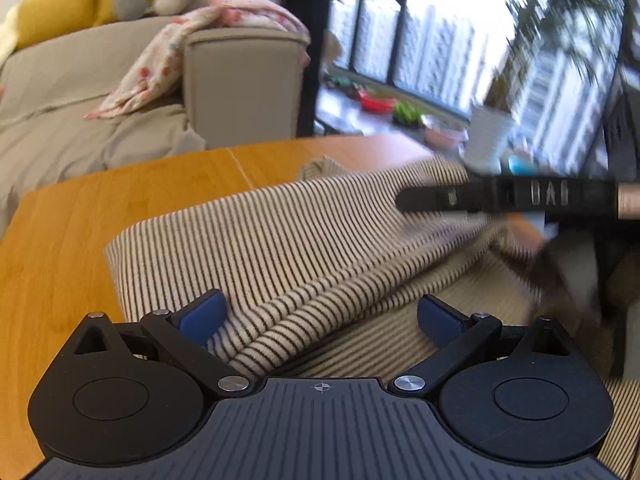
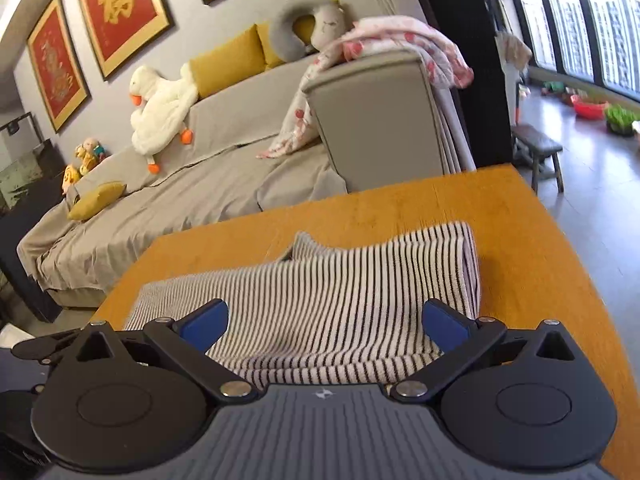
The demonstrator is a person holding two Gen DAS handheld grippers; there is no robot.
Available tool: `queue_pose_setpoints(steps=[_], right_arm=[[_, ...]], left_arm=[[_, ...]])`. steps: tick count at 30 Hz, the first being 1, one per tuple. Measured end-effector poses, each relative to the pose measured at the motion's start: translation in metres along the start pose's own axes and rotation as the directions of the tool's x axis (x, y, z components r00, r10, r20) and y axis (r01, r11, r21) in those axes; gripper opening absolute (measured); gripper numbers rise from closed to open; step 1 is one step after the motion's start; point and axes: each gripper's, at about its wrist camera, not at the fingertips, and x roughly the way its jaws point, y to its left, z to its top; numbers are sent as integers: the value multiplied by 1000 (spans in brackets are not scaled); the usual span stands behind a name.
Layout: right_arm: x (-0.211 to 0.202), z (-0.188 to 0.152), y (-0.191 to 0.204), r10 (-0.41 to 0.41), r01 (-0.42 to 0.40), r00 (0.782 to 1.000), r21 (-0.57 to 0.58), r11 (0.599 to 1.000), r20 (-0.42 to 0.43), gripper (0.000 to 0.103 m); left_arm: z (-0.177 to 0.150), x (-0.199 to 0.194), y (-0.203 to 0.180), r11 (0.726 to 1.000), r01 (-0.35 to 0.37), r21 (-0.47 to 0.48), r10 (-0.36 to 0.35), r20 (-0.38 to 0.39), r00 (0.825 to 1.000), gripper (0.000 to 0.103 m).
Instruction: Fold clothes
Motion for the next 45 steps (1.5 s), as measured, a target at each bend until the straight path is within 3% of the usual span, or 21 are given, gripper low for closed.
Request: queue_pose_setpoints(steps=[2,5,10,14,18,19,28,30,34,36,39,43,45], right_arm=[[-6,4,5,-18,20,999,-50,999,26,100],[-1,2,3,-51,51,999,-69,996,-7,84],[9,-9,10,-99,93,994,-133,987,-41,82],[10,-11,12,-100,92,994,-144,985,-47,85],[8,-13,11,-92,85,995,-138,987,-44,86],[8,-12,10,-90,83,995,-137,987,-44,86],[3,-10,4,-67,61,997,-118,991,-45,86],[-4,-4,-1,-45,40,998,-119,992,-40,80],[-21,26,-29,-40,41,999,-124,991,10,80],[-15,46,-52,-11,9,999,-66,998,-35,80],[10,62,-85,45,-42,991,26,999,-128,80],[49,59,-110,139,-112,955,116,987,-260,64],[62,60,-107,204,-180,944,115,977,-258,63]], left_arm=[[2,-3,5,1000,16,-21,-16,2,1000,103],[7,-12,22,991,35,-128,-30,42,999,103],[18,-28,52,973,-25,-229,48,94,994,103],[24,-27,73,953,-71,-293,87,41,995,102],[21,-16,87,930,-54,-363,46,-29,999,81],[21,-13,90,924,-49,-380,34,-46,998,81],[18,-4,96,934,-117,-339,95,-81,992,81],[19,-7,103,929,-118,-350,92,-90,992,81],[21,-18,121,902,-5,-431,-28,-72,997,82],[23,-13,126,898,32,-439,-74,-79,994,83],[26,2,127,912,60,-406,-100,-78,992,82],[32,19,131,908,137,-397,-161,-27,987,87],[36,28,130,915,153,-374,-168,-8,986,87]])
